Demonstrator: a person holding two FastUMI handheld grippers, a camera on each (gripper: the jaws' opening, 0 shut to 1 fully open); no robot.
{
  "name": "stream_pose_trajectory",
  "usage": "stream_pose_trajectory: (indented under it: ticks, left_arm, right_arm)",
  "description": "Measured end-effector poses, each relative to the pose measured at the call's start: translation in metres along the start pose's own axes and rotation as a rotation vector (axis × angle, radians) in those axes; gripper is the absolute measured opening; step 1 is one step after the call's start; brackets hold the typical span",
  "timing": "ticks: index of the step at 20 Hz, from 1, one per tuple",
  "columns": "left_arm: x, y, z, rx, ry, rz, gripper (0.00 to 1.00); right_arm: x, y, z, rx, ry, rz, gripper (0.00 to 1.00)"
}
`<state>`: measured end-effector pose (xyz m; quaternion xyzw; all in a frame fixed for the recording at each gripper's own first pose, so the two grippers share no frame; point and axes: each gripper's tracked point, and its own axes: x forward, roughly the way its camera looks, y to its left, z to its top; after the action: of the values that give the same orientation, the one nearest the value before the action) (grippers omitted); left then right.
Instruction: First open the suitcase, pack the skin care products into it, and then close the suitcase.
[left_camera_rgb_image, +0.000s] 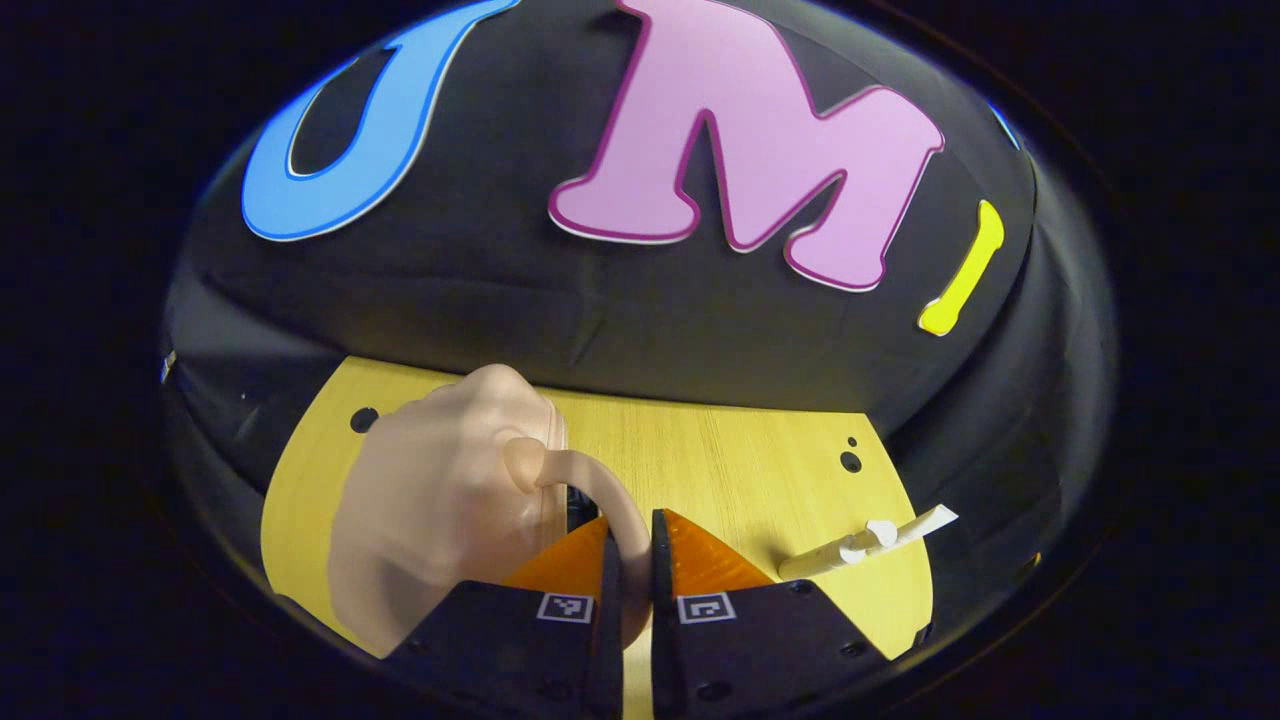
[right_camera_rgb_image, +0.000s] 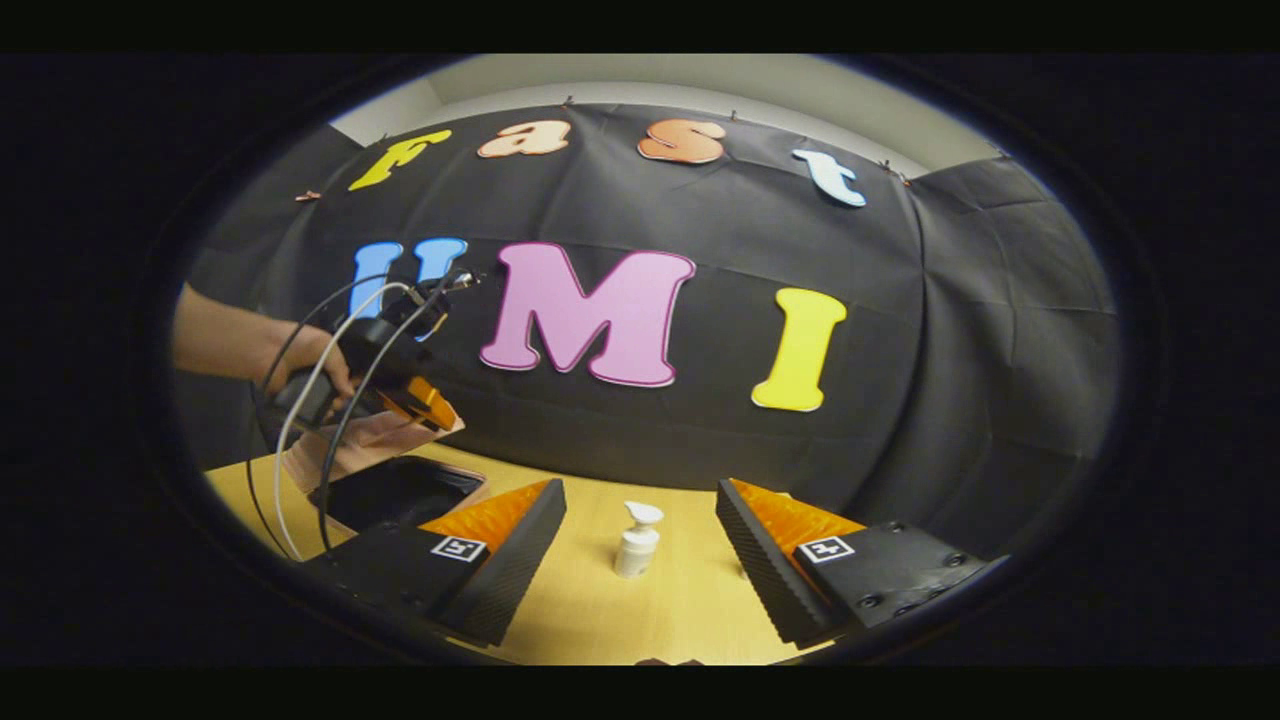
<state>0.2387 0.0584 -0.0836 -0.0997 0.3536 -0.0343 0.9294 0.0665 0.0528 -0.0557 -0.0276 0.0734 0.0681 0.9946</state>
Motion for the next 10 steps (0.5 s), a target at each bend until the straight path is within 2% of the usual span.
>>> stream_pose_trajectory:
  ticks: [2, 6, 9, 10]
  left_arm:
    - [-0.027, 0.047, 0.018, 0.069, 0.006, 0.032, 0.16]
    - [-0.064, 0.143, 0.042, 0.17, 0.004, 0.159, 0.16]
    - [-0.077, 0.227, 0.048, 0.243, -0.003, 0.298, 0.16]
    - [-0.079, 0.256, 0.05, 0.268, -0.011, 0.342, 0.21]
  right_arm:
    - [-0.002, 0.017, 0.011, -0.008, -0.025, 0.02, 0.96]
    - [-0.011, 0.044, 0.015, -0.018, -0.015, 0.053, 0.96]
    - [-0.018, 0.055, 0.019, -0.046, -0.012, 0.042, 0.97]
    - [-0.02, 0.057, 0.021, -0.053, -0.013, 0.03, 0.97]
